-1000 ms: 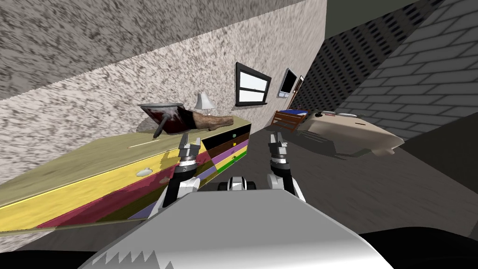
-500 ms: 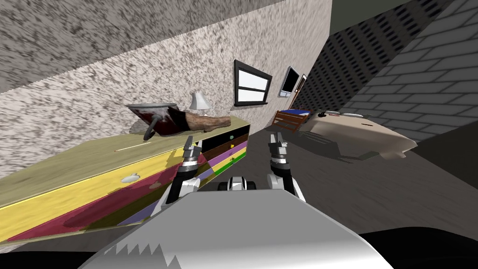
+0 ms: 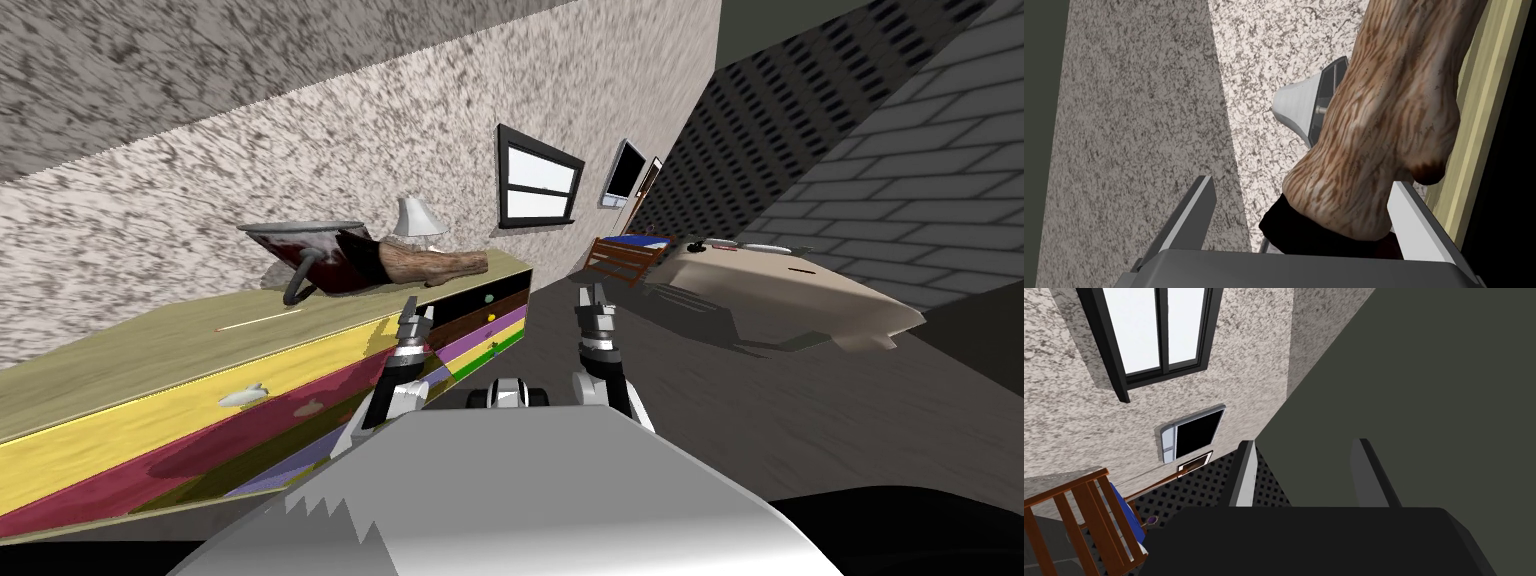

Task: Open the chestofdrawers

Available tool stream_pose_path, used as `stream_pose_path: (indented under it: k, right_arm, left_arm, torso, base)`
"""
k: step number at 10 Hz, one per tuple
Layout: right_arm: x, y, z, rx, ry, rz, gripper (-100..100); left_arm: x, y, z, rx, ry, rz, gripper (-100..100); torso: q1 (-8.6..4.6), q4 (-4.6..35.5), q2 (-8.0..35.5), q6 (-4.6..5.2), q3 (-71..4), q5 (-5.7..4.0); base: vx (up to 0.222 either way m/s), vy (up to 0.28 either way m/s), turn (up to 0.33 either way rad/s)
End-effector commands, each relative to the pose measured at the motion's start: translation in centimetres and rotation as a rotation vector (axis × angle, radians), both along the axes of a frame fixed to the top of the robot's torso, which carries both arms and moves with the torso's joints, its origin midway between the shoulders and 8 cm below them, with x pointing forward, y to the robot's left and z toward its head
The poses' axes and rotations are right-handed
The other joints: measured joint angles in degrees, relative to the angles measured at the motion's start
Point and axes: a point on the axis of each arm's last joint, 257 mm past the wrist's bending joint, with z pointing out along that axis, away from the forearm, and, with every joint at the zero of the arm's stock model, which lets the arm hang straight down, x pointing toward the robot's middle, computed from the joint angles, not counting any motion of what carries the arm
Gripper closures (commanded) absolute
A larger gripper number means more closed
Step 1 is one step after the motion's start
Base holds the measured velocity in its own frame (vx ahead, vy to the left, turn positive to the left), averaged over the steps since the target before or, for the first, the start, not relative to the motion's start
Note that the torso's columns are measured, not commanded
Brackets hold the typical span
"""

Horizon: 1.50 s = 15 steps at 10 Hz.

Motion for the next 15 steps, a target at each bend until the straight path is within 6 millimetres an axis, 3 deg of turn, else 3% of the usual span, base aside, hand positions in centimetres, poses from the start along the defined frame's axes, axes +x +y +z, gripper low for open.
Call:
stream_pose_path:
  k: [1, 6, 9, 15]
  right_arm:
    - [0.0, 0.0, 0.0, 0.000, 0.000, 0.000, 0]
    - [0.0, 0.0, 0.0, 0.000, 0.000, 0.000, 0]
    - [0.0, 0.0, 0.0, 0.000, 0.000, 0.000, 0]
    - [0.0, 0.0, 0.0, 0.000, 0.000, 0.000, 0]
  left_arm:
    - [0.4, 0.7, -1.9, -0.004, 0.035, 0.017, -100]
    - [1.2, 2.3, -5.6, 0.002, 0.107, 0.046, -100]
    - [1.7, 3.9, -9.1, 0.007, 0.176, 0.073, -100]
    - [1.8, 5.9, -14.0, -0.019, 0.266, 0.121, -100]
  torso:
    - [0.04, 0.01, 0.02, 0.00, 0.01, 0.02]
    - [-0.10, 0.00, -0.02, 0.00, -0.01, -0.03]
    - [-0.04, -0.03, -0.08, 0.00, -0.06, -0.01]
    - [0.01, 0.02, 0.06, 0.01, 0.05, 0.01]
  base:
    - [0.090, -0.093, 0.038]
    - [0.077, -0.103, 0.034]
    - [0.125, -0.127, 0.049]
    - [0.096, -0.126, 0.038]
